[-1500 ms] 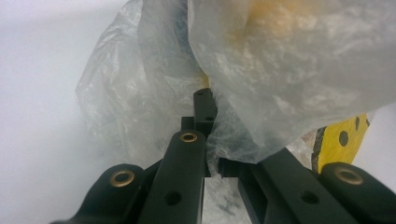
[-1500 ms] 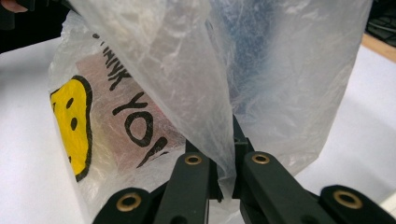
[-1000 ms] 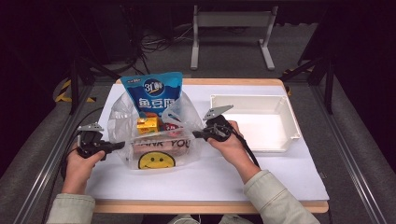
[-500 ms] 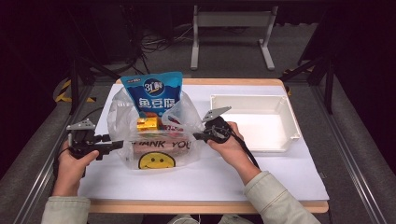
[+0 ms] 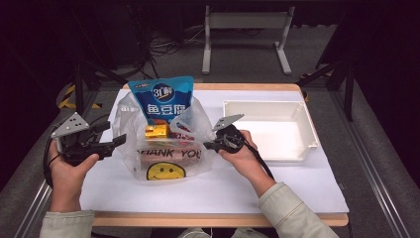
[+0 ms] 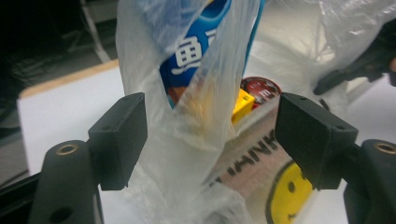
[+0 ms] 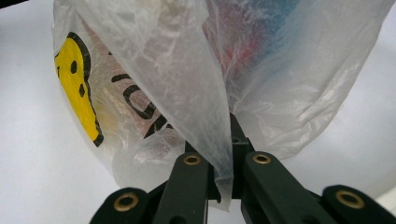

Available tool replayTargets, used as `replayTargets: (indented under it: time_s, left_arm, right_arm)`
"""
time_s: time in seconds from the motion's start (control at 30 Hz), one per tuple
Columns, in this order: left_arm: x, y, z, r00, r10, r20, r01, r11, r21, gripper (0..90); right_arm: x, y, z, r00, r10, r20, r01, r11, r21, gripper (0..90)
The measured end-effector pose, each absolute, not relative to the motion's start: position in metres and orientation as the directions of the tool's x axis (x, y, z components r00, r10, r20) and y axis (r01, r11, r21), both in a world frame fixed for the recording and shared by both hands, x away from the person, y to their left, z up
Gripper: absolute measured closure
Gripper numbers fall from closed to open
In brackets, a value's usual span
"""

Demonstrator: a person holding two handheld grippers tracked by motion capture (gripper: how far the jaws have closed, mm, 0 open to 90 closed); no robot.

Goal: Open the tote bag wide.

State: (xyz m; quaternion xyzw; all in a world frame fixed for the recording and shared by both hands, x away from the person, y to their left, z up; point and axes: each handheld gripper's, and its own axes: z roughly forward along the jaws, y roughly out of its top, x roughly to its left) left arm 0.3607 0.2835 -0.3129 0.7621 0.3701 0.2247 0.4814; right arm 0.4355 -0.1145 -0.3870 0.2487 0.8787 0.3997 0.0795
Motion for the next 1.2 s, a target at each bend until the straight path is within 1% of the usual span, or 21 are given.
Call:
replayTargets:
  time_s: [0.13,0.2,0.23,0.3,0.37,0.4,0.43,0.5,0.77,0.87,1.07,1.2]
  left_arm:
    - [0.363,0.279,-0.313,0.631,0.776,-0.013,0.326,-0.250,0.912,32.7]
    - [0.364,0.276,-0.313,0.632,0.775,-0.003,0.311,-0.250,0.917,41.1]
    - [0.366,0.275,-0.314,0.629,0.778,0.010,0.303,-0.257,0.918,50.4]
    - [0.368,0.275,-0.316,0.630,0.777,0.006,0.306,-0.255,0.917,63.6]
    - [0.369,0.277,-0.318,0.629,0.777,-0.002,0.319,-0.256,0.913,78.7]
    - [0.372,0.279,-0.323,0.629,0.777,-0.022,0.348,-0.256,0.902,78.7]
    - [0.374,0.280,-0.325,0.628,0.777,-0.032,0.364,-0.258,0.895,88.2]
    - [0.378,0.283,-0.333,0.616,0.786,-0.054,0.410,-0.261,0.874,89.9]
    - [0.387,0.288,-0.357,0.599,0.797,-0.076,0.485,-0.285,0.827,90.0]
    - [0.393,0.291,-0.372,0.585,0.805,-0.102,0.534,-0.287,0.795,90.0]
    - [0.401,0.298,-0.401,0.561,0.806,-0.189,0.628,-0.266,0.731,90.0]
    - [0.404,0.298,-0.410,0.558,0.806,-0.198,0.652,-0.278,0.705,90.0]
  right_arm:
    - [0.435,-0.115,-0.387,-0.864,0.500,0.061,0.374,0.555,0.743,88.9]
    - [0.435,-0.115,-0.386,-0.864,0.500,0.061,0.373,0.554,0.744,88.8]
    - [0.434,-0.115,-0.387,-0.864,0.500,0.064,0.375,0.551,0.745,88.7]
    - [0.434,-0.115,-0.387,-0.864,0.499,0.065,0.375,0.552,0.745,88.5]
    - [0.434,-0.115,-0.387,-0.864,0.499,0.066,0.376,0.551,0.745,88.4]
    - [0.433,-0.115,-0.388,-0.864,0.499,0.066,0.376,0.551,0.745,88.4]
    - [0.433,-0.115,-0.388,-0.866,0.496,0.066,0.373,0.552,0.746,88.3]
    - [0.432,-0.115,-0.388,-0.865,0.498,0.065,0.374,0.551,0.746,88.3]
    - [0.429,-0.119,-0.391,-0.865,0.496,0.074,0.380,0.553,0.741,88.5]
    - [0.428,-0.121,-0.394,-0.861,0.502,0.080,0.389,0.551,0.738,88.6]
    - [0.425,-0.125,-0.397,-0.861,0.501,0.090,0.396,0.548,0.737,88.5]
    - [0.424,-0.125,-0.399,-0.862,0.498,0.094,0.396,0.548,0.737,88.6]
